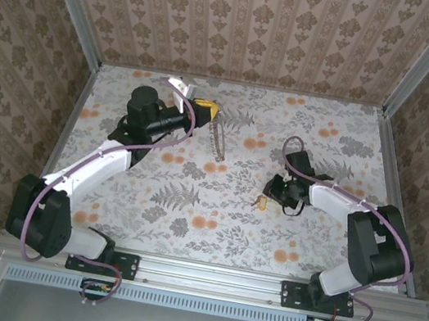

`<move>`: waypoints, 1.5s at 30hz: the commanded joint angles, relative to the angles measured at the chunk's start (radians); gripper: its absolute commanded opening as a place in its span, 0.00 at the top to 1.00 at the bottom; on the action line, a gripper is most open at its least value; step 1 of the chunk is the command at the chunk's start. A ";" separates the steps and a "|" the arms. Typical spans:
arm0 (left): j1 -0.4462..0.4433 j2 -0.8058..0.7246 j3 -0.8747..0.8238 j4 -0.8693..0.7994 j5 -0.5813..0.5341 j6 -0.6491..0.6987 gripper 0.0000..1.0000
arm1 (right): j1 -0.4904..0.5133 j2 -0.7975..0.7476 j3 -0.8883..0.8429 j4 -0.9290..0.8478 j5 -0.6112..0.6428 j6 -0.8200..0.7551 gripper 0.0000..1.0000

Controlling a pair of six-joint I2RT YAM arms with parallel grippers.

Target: Put the keys on the keyring

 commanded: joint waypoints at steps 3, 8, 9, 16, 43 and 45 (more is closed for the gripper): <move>-0.005 0.004 0.028 0.067 0.019 -0.015 1.00 | 0.012 0.037 0.011 0.023 0.015 0.010 0.71; -0.005 0.005 0.028 0.068 0.019 -0.016 1.00 | 0.019 0.051 0.013 0.034 0.003 0.007 0.72; -0.005 0.006 0.028 0.067 0.019 -0.015 1.00 | 0.020 0.052 0.013 0.037 0.003 0.007 0.72; -0.005 0.007 0.028 0.069 0.019 -0.018 1.00 | 0.026 0.064 0.022 0.037 -0.002 0.001 0.74; -0.005 0.012 0.022 0.078 0.019 -0.024 1.00 | 0.028 0.062 0.027 0.030 -0.008 -0.014 0.89; -0.005 0.011 0.022 0.079 0.019 -0.025 1.00 | 0.028 0.056 0.028 0.026 -0.007 -0.017 0.94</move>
